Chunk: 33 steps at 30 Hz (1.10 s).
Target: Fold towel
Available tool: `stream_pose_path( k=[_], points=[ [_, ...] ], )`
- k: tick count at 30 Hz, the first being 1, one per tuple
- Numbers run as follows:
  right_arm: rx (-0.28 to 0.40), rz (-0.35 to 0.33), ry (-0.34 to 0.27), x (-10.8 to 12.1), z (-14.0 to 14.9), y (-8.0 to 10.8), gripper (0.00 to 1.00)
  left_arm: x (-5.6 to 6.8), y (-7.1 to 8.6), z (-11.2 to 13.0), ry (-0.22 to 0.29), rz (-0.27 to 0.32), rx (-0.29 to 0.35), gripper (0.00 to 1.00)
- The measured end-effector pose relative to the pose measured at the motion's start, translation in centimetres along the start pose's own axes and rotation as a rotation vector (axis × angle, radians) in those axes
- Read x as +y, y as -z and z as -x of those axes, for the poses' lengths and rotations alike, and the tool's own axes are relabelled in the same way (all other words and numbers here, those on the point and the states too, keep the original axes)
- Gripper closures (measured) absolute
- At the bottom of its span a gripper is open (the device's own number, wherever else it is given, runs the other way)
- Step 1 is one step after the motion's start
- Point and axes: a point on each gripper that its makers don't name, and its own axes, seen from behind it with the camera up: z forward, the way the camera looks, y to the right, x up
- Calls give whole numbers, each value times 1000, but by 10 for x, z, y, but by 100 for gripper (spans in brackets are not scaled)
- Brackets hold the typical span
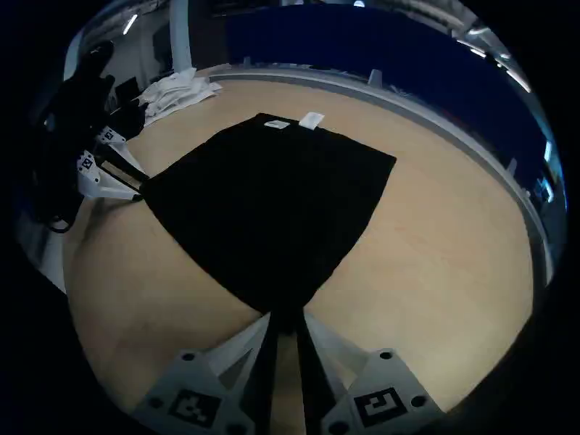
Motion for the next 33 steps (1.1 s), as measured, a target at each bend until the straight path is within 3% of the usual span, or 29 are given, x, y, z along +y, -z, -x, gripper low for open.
stream_pose_path(
  k=[11, 23, 33],
  points=[
    [-11, -11, -25, -3, -1, -1, 87, -4, 0, -2, 38, -20, 3, 93],
    [19, -6, -33, -2, -18, 11, 88, -4, 9, -4, 97, 1, 3, 94],
    [21, -11, -25, -8, -35, 40, 88, 2, 37, -10, 125, 10, 9, 94]
  ],
)
